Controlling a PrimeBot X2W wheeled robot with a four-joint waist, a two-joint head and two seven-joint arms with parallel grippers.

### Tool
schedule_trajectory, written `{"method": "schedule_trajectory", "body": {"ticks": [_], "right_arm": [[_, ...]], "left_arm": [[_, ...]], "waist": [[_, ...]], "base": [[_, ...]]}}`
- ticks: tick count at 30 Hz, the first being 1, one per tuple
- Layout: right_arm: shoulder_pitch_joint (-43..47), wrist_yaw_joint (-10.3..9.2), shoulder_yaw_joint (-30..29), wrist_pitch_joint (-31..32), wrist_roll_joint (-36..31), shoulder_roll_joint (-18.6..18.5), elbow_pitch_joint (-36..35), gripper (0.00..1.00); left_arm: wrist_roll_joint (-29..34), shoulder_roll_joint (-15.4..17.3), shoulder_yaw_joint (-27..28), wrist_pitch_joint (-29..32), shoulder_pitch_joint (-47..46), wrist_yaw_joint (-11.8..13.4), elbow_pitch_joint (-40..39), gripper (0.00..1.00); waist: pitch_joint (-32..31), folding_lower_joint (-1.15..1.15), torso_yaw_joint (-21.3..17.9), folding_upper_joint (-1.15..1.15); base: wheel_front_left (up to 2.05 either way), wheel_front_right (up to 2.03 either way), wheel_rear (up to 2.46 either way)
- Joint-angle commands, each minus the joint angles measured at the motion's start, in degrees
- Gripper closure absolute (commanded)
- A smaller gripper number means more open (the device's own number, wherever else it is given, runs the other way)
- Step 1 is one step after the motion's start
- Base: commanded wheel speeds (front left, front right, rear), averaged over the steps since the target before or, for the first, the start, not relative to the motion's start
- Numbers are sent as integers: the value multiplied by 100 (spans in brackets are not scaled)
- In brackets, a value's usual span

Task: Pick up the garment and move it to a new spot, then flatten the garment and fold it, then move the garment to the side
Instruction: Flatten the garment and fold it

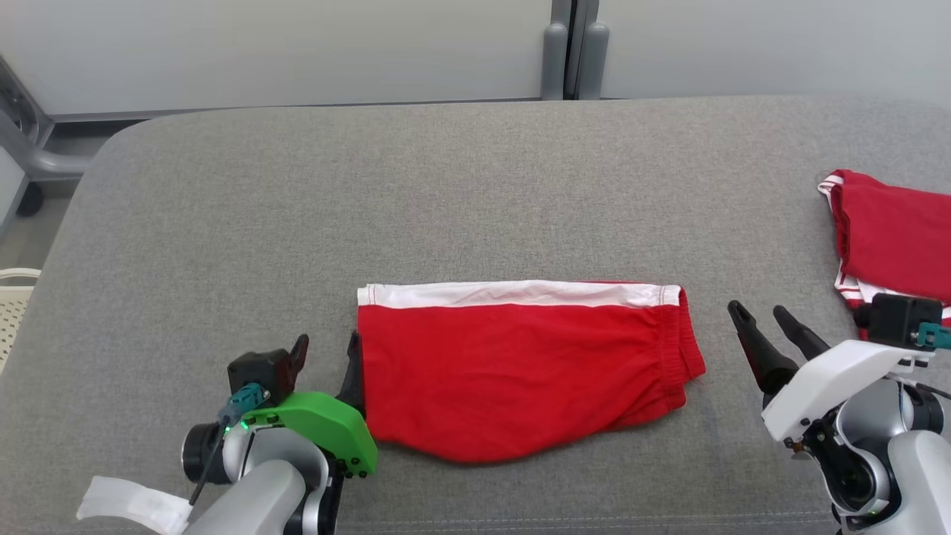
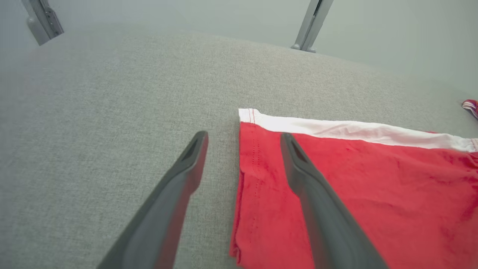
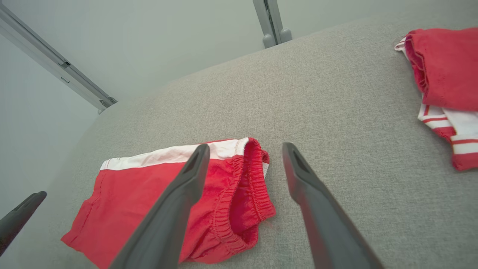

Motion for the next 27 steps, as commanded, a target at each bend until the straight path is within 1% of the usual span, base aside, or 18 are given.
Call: {"method": "schedule_trajectory", "body": {"ticks": [1,5,6,10,14,19,23,27], "right_arm": [[127,-1,-57,-74,-84,56,-18,0],[368,-1,-148,-174,-222,208,-86,0],[368,-1,-148,-174,-222,208,-86,0],[645,-1,-265,-209,-370,416,-136,0],[853,-1,-369,-161,-450,618,-77,0],[961,-1,-450,-144,-540,753,79,0],[927,-1,-515,-183,-567,786,326,0],[836,-1,-552,-259,-533,806,621,0]], "left_arm": [[189,103,49,-46,53,85,-184,0],[717,358,241,-38,271,234,-786,0],[717,358,241,-38,271,234,-786,0],[971,620,420,-40,536,287,-1266,0],[977,884,531,-40,807,303,-1647,0],[946,1176,778,-41,1118,246,-2013,0],[915,1245,1001,-41,1277,260,-2126,0],[1021,1215,1110,-41,1390,182,-2187,0]], "waist": [[-69,0,20,0],[-207,0,48,0],[-207,0,48,0],[-313,0,56,0],[-383,0,72,0],[-457,0,156,0],[-504,0,263,0],[-538,0,384,0]], "base": [[0,0,0],[0,0,0],[0,0,0],[0,0,0],[0,0,0],[0,0,0],[0,0,0],[0,0,0]]}}
